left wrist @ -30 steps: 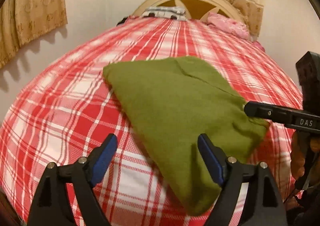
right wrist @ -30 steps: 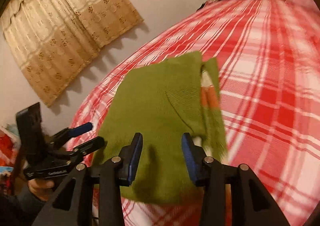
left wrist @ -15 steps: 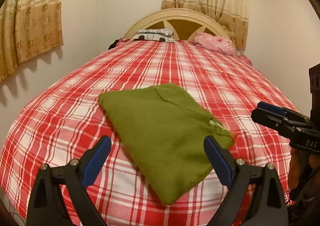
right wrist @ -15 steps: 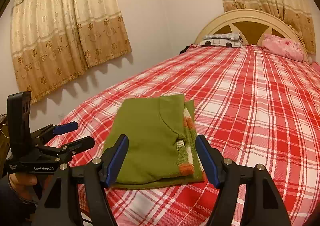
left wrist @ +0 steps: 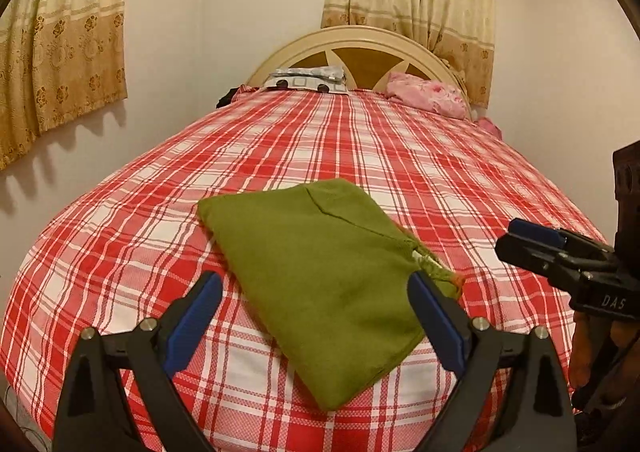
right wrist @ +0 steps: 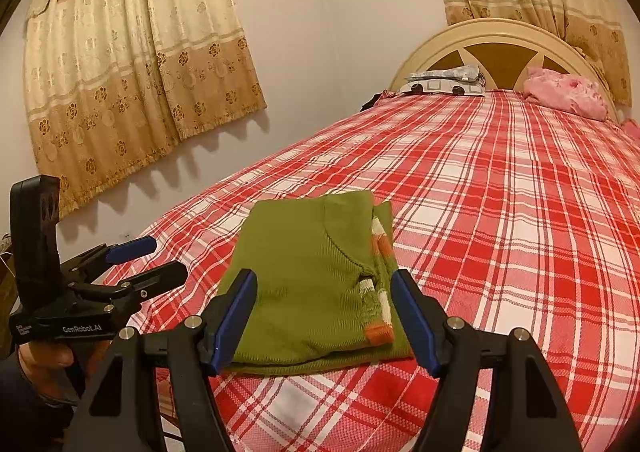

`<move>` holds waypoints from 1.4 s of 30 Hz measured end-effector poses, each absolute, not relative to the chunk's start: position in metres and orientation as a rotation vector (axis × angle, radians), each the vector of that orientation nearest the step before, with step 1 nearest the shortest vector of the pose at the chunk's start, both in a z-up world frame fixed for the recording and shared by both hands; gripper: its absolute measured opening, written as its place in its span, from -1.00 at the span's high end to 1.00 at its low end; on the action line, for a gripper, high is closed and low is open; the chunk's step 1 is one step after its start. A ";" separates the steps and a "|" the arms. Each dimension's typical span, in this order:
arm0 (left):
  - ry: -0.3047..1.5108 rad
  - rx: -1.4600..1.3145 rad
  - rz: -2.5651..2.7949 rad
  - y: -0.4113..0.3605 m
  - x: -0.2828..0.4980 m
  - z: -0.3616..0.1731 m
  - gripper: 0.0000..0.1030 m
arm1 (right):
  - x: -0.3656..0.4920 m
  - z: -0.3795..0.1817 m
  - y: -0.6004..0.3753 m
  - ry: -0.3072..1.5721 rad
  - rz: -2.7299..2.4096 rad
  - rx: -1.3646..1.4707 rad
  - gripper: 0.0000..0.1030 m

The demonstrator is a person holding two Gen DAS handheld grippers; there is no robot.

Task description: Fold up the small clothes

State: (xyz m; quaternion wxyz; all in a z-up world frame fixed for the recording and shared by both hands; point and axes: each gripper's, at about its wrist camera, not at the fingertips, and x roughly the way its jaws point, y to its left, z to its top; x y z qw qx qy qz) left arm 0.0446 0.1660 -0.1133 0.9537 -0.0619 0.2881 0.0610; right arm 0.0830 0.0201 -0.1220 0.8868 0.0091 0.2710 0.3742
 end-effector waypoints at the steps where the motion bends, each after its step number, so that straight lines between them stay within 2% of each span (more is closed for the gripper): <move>1: 0.587 -0.124 0.123 0.165 0.045 -0.114 -0.87 | 0.083 -0.122 0.020 0.565 0.778 0.019 -0.36; 25: 0.585 -0.126 0.132 0.162 0.044 -0.110 -0.87 | 0.075 -0.120 0.018 0.556 0.783 0.035 -0.36; 27: 0.590 -0.121 0.135 0.163 0.045 -0.110 -0.98 | 0.074 -0.120 0.018 0.554 0.782 0.037 -0.36; 42: 0.575 -0.087 0.170 0.166 0.045 -0.110 -0.98 | 0.068 -0.116 0.019 0.544 0.791 0.033 -0.36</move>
